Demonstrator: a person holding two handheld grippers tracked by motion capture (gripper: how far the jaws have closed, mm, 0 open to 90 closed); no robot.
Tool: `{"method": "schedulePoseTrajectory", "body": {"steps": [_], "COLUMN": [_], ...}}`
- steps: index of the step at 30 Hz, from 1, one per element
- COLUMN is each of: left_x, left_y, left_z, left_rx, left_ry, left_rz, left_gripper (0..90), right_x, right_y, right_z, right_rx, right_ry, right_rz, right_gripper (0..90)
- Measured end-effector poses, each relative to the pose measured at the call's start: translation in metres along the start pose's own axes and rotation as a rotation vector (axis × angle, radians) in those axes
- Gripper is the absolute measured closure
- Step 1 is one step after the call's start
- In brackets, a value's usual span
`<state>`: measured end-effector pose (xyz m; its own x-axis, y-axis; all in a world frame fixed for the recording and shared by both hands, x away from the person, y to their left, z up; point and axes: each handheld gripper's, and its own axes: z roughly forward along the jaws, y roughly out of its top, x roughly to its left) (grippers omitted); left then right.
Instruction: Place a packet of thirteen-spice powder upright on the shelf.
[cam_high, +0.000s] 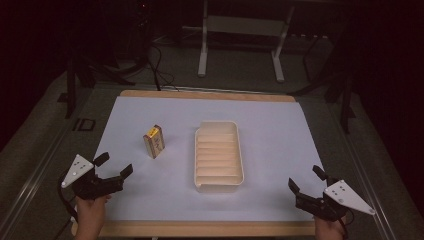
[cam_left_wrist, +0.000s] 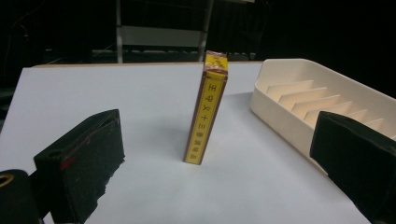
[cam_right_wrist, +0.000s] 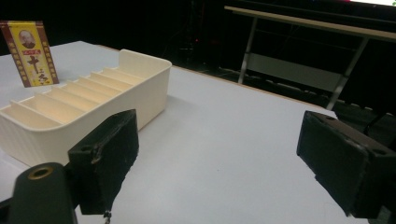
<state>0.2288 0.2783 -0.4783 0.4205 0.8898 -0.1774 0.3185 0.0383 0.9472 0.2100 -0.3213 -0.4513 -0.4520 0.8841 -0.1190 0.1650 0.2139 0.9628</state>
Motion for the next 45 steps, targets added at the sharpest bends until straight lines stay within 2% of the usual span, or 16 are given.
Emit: {"method": "schedulePoseTrajectory", "body": {"steps": [1,4,7,8,12,13,18,25,28,31,32,33,37,40,43,45], "left_x": [-0.001,-0.005,-0.006,-0.007,-0.007,-0.006,-0.007,-0.009,-0.012,-0.015,-0.016,-0.018,-0.02,-0.022,-0.025,-0.026], "left_y": [0.002,0.005,0.006,0.009,0.013,0.016,0.012,0.015,0.017,0.019,0.021,0.023,0.026,0.028,0.031,0.031], "left_z": [0.0,0.002,0.005,0.007,0.008,0.01,0.014,0.014,0.015,0.016,0.016,0.017,0.018,0.02,0.022,0.023], "left_rx": [0.004,0.025,0.047,0.063,0.068,0.093,0.135,0.153,0.203,0.248,0.266,0.307,0.354,0.408,0.486,0.505], "left_ry": [-0.031,-0.061,-0.074,-0.096,-0.102,-0.127,-0.123,-0.11,-0.104,-0.088,-0.096,-0.085,-0.078,-0.08,-0.083,-0.079], "left_rz": [0.008,0.035,0.044,0.04,0.046,0.041,0.044,0.027,0.004,0.012,0.012,0.006,0.022,0.042,0.065,0.07], "left_gripper": [2.9,2.9,2.3,2.1,2.1,2.1,2.1,2.1,2.1,2.1,2.1,2.1,2.1,2.1,2.1,2.1], "right_x": [0.0,0.0,0.0,-0.001,0.0,0.0,0.0,0.001,0.001,0.002,0.002,0.002,0.003,0.004,0.005,0.005], "right_y": [0.0,0.0,-0.001,-0.001,-0.001,-0.002,-0.002,-0.002,-0.003,-0.003,-0.003,-0.003,-0.003,-0.003,-0.003,-0.003], "right_z": [0.0,-0.001,0.0,0.001,0.002,0.002,0.001,0.002,0.003,0.004,0.004,0.005,0.005,0.006,0.006,0.006], "right_rx": [0.0,-0.007,-0.003,0.001,0.002,0.003,-0.001,0.009,0.013,0.018,0.021,0.024,0.026,0.034,0.036,0.038], "right_ry": [0.002,0.005,0.013,0.023,0.027,0.028,0.033,0.038,0.043,0.045,0.046,0.047,0.049,0.053,0.056,0.057], "right_rz": [0.0,0.0,0.0,0.003,0.007,0.008,0.009,0.002,-0.002,-0.001,-0.002,-0.001,-0.005,-0.01,-0.014,-0.012], "right_gripper": [12.9,12.9,12.9,12.9,12.9,12.9,12.9,12.9,12.9,12.9,12.9,12.9,12.9,12.9,12.9,12.9]}}
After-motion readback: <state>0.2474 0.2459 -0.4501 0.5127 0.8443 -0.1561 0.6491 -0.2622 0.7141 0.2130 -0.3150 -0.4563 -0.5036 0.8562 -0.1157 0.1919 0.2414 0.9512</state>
